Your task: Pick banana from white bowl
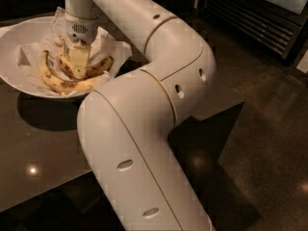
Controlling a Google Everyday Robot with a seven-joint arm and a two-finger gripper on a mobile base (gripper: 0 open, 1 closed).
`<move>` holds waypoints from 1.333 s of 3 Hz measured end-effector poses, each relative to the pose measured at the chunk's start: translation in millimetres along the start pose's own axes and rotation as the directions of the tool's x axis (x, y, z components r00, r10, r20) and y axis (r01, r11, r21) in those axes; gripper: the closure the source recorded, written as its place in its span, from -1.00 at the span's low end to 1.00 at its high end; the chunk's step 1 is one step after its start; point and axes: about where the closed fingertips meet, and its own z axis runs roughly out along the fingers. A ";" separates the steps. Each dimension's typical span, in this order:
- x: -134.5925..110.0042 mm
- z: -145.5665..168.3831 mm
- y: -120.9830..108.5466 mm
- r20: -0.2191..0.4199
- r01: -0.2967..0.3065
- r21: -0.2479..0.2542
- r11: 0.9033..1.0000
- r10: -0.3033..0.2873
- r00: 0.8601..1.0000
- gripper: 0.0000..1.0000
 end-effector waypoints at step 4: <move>17.1 8.5 -6.7 0.018 -0.030 -0.035 0.999 0.030 0.999 0.32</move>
Offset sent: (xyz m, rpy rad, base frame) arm -0.0377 -0.0514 -0.0049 -0.1571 0.2367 0.0599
